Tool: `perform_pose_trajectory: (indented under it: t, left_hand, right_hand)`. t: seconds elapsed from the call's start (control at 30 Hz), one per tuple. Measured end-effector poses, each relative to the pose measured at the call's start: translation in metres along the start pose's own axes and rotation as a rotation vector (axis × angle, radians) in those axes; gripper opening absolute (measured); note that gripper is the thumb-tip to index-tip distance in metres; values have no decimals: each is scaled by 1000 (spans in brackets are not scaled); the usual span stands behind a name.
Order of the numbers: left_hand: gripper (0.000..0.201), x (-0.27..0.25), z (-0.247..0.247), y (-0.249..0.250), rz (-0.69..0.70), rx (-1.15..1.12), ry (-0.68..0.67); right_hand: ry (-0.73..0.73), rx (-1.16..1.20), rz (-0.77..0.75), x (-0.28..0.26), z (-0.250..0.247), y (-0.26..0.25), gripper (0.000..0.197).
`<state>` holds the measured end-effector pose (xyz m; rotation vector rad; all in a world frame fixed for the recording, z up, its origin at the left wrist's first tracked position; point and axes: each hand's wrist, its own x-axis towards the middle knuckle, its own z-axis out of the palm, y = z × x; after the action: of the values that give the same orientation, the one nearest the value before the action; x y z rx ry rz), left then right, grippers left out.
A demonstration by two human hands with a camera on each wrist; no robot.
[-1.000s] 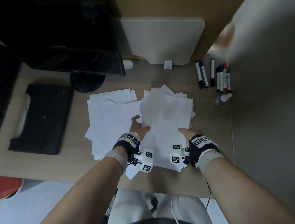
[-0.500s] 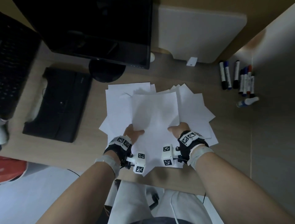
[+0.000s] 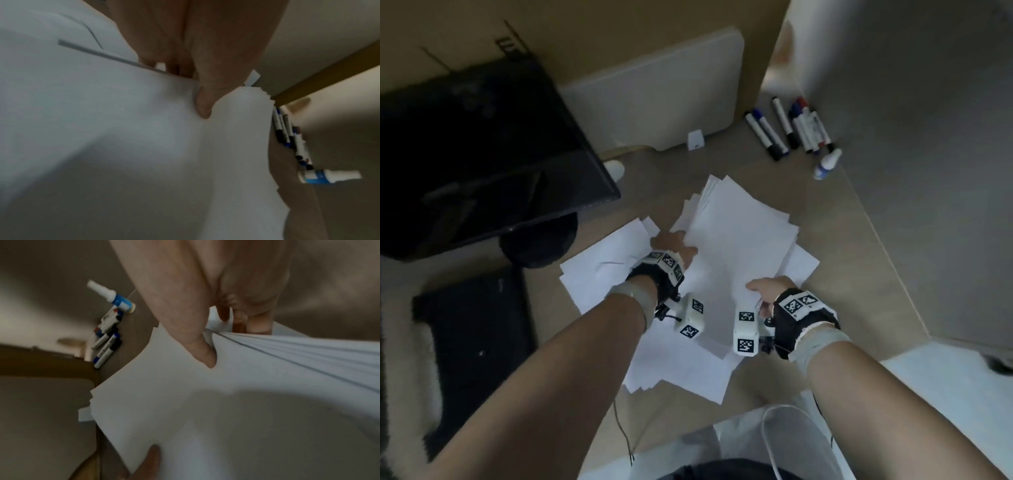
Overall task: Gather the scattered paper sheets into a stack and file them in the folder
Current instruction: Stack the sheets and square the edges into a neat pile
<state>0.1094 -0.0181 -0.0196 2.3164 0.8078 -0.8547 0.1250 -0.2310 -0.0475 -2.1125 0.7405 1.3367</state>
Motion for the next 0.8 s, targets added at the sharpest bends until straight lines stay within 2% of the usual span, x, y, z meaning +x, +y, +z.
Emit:
perform_pose_trajectory:
  t: [0.03, 0.13, 0.23, 0.33, 0.53, 0.67, 0.8]
  left_hand:
    - [46, 4, 1, 0, 11, 78, 25]
    - [51, 14, 1, -6, -56, 84, -13]
    - [56, 24, -4, -11, -92, 118, -54]
    - [61, 29, -16, -15, -114, 55, -90]
    - [64, 35, -23, -29, -204, -154, -104]
    - [74, 49, -17, -37, -156, -282, -124]
    - [73, 25, -30, -22, -139, -301, -148]
  right_hand:
    - [17, 25, 9, -8, 0, -4, 62]
    - [70, 104, 37, -19, 3, -17, 60]
    - [143, 263, 53, -14, 9, -27, 86]
    - [181, 261, 40, -12, 13, -40, 86]
    - [134, 319, 9, -11, 10, -62, 85]
    - [69, 268, -38, -5, 4, -65, 88]
    - [62, 249, -90, -7, 1, -65, 92]
